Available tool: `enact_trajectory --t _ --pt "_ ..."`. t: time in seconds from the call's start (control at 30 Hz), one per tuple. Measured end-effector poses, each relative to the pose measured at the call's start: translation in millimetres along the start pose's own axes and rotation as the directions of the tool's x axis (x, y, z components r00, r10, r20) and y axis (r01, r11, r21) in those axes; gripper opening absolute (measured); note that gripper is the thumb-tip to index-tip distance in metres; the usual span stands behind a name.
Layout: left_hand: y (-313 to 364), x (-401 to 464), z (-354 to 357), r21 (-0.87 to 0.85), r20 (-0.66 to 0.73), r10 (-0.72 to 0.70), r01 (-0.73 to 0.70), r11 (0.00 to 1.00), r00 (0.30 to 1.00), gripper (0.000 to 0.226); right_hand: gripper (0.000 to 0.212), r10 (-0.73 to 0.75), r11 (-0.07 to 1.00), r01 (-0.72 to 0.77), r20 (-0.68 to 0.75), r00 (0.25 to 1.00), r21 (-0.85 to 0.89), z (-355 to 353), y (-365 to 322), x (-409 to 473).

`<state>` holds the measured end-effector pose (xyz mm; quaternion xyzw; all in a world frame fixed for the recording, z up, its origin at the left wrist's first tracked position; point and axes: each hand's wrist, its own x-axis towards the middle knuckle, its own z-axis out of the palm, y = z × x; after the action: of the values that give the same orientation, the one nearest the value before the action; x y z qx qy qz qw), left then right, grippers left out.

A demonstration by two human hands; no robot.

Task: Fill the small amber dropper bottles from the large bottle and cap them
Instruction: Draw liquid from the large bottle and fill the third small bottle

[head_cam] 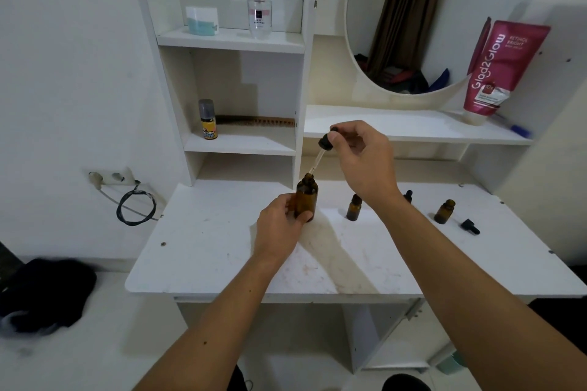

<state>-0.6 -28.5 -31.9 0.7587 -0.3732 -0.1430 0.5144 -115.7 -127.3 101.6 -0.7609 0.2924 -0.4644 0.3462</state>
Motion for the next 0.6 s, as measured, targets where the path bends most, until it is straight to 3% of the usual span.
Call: enact_trajectory --t 0.17,0.33,0.47,0.6 --pt "-0.3 -5.7 2.1 -0.033 -0.050 -0.031 0.029 0.999 0.998 0.059 0.015 -0.003 0.997 0.011 -0.096 0.995 0.080 -19.7 -2.3 -1.0" --pt "5.6 -22.1 5.5 -0.180 -0.148 -0.101 0.073 0.981 0.984 0.055 0.016 -0.008 0.996 0.019 -0.121 0.993 0.089 -45.0 5.6 -11.8" --pt "18.6 -44.8 27.3 -0.221 -0.103 -0.089 0.064 0.973 0.991 0.047 0.016 0.014 0.998 -0.004 -0.144 0.990 0.066 -75.8 19.6 -25.3" --pt "39.7 -58.6 62.8 -0.260 0.028 -0.046 0.052 0.964 0.999 0.041 0.017 0.040 0.999 -0.037 -0.182 0.983 0.021 -116.8 40.6 -36.4"
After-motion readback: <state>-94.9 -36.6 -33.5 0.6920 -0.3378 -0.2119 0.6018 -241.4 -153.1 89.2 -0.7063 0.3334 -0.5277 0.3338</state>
